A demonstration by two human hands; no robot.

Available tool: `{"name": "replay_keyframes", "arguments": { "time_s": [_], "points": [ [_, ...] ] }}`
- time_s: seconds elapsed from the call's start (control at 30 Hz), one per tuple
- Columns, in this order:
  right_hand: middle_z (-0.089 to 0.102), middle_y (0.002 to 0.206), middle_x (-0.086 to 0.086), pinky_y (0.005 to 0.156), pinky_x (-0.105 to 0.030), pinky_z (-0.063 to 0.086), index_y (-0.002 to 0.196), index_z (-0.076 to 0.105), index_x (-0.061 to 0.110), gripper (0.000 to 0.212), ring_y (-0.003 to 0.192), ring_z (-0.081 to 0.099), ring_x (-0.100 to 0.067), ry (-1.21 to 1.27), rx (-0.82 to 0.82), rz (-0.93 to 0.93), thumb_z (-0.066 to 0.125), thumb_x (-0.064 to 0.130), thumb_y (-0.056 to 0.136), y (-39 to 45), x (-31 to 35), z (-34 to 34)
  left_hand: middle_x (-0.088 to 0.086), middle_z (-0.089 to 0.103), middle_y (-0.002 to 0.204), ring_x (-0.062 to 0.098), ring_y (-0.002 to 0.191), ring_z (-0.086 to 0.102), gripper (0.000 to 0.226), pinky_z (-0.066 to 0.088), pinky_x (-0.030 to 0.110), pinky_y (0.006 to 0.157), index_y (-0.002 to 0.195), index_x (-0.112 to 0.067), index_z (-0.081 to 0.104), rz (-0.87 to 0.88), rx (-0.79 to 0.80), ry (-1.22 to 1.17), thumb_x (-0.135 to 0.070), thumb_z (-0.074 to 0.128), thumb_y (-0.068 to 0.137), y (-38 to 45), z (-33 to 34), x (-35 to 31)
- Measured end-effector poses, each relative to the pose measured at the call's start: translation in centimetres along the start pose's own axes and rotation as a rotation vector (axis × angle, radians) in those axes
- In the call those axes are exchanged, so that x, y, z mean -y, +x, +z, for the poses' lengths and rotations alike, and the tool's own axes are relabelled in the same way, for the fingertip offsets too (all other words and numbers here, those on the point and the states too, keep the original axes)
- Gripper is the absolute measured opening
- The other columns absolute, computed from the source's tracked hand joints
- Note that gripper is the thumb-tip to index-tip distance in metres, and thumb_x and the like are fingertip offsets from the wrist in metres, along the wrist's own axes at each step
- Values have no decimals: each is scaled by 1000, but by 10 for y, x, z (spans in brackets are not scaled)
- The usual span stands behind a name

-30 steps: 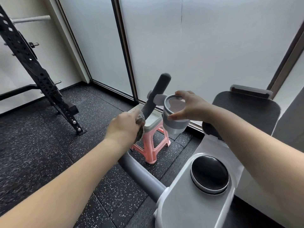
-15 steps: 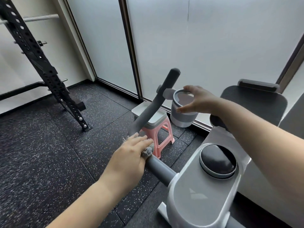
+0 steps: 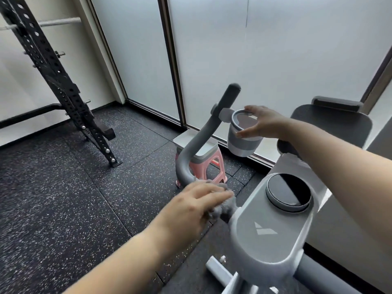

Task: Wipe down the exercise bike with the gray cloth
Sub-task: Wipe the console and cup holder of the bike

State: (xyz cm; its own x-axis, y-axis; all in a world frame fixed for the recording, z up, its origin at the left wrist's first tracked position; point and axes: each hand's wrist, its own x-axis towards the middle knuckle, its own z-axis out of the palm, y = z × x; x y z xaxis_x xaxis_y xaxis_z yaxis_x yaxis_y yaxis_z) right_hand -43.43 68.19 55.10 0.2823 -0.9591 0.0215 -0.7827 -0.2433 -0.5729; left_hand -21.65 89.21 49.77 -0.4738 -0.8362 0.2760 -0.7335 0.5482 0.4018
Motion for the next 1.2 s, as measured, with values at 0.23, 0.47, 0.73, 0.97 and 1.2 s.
{"name": "replay_keyframes", "arguments": {
  "time_s": [0.23,0.47,0.73,0.97,1.2],
  "points": [
    [31,151,-1,110,-32,28,147,30,25,97,139,31,-20,10,-17,8,78,48,66,-2,0,1,-6,55,124,11,124,37,42,27,33,112,124,-23,58,-224,-96,16,-43,48,89,11,-22,51],
    [29,152,-1,107,-31,28,147,29,25,97,138,31,-21,0,-13,9,77,48,66,2,-2,1,-2,66,91,16,95,54,49,38,29,91,90,-22,72,-99,-183,38,-56,38,87,32,18,-5],
    [29,151,1,101,-27,28,147,29,26,98,138,32,-19,13,-18,2,78,49,65,4,-5,2,0,70,85,16,85,59,47,42,35,91,83,-12,72,110,-196,62,-46,42,94,38,5,45],
    [30,150,0,103,-27,28,147,29,25,97,137,32,-19,11,-26,-12,77,48,66,4,-4,2,1,69,81,19,86,57,54,42,35,88,76,-12,71,-61,-274,125,-48,35,94,39,1,53],
    [31,149,1,96,-24,27,146,30,24,96,135,34,-18,24,-23,-20,77,47,66,6,-7,3,-1,68,81,20,81,59,35,45,33,82,82,-15,72,161,-258,17,-36,47,92,37,31,-4]
  ]
}}
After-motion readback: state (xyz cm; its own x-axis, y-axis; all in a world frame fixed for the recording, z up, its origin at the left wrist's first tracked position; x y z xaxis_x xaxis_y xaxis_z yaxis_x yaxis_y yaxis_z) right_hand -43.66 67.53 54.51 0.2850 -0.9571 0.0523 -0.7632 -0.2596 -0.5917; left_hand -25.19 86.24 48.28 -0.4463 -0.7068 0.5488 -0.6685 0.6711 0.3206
